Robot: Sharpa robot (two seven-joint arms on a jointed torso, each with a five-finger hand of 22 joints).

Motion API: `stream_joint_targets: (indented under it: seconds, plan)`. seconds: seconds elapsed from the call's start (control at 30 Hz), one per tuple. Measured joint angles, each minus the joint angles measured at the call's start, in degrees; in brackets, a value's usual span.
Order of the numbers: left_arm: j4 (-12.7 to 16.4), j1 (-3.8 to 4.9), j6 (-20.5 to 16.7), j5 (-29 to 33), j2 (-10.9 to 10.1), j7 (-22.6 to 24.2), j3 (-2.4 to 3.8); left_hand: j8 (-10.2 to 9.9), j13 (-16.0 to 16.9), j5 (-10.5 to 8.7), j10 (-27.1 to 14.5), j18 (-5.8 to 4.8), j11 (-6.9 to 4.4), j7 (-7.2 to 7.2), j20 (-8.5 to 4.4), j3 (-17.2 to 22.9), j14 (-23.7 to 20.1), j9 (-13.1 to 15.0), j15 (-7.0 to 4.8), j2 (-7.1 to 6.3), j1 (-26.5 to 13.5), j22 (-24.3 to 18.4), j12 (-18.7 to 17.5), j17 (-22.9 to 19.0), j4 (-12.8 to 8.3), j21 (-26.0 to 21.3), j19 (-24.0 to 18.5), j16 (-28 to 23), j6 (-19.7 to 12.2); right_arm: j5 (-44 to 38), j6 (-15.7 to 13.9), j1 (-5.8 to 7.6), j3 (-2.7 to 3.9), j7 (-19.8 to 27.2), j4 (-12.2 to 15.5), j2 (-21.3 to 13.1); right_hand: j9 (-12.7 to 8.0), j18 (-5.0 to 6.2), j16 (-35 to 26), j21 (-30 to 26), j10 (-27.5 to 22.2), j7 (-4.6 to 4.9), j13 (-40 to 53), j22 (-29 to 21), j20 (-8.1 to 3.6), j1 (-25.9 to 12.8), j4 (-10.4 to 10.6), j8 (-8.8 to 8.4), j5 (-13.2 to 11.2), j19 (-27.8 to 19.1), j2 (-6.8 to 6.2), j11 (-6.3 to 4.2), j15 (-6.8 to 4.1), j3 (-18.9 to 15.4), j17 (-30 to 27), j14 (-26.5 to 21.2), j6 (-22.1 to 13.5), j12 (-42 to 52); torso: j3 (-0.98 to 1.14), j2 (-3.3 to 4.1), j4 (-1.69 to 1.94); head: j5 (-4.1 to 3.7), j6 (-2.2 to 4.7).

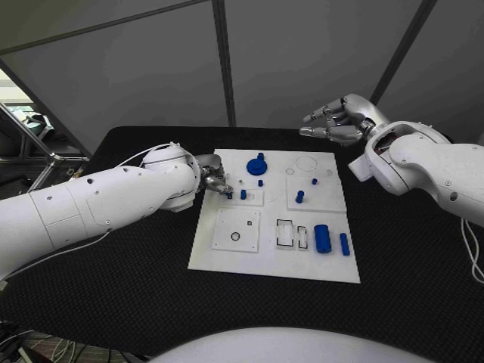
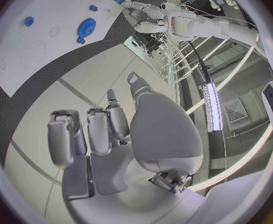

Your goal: Assemble the parts on the task board

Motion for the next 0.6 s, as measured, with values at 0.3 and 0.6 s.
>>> stream_joint_targets:
  seconds: [0.3,0.6]
  plan:
    - [0.11,0.0,0.6,-0.11,0.07,-0.05,0.03,0.0,0.0,-0.01,0.01,0.0,0.01,0.01,0.0,0.1,0.0,0.01,0.01,0.02,0.02,0.0,0.0,0.0,-0.11,0.0,0.0,0.0,-0.01,0.01,0.05,-0.01,0.0,0.01,-0.11,0.13,0.0,0.0,0.0,0.0,0.0,0.0,0.0,0.0,0.0,0.0,0.0,0.0,0.0,0.0,0.0,0.0,0.0,0.0,0.0,0.0,0.0,0.0,0.0,-0.01,0.0,0.03,-0.03]
    - [0.09,-0.04,1.24,-0.14,0.1,-0.08,0.03,0.13,-0.01,3.58,0.41,0.0,-0.18,0.11,0.0,0.23,0.03,0.0,0.03,0.02,0.02,0.01,0.0,0.0,-0.07,0.0,0.0,0.44,0.52,0.02,0.1,-0.01,0.0,0.01,-0.19,0.19,-0.01,0.0,0.0,0.0,0.0,0.0,0.0,0.0,0.0,0.0,0.0,0.0,0.0,0.0,0.0,0.0,0.0,0.0,-0.01,0.0,0.0,0.0,0.0,-0.03,0.02,-0.03,-0.12]
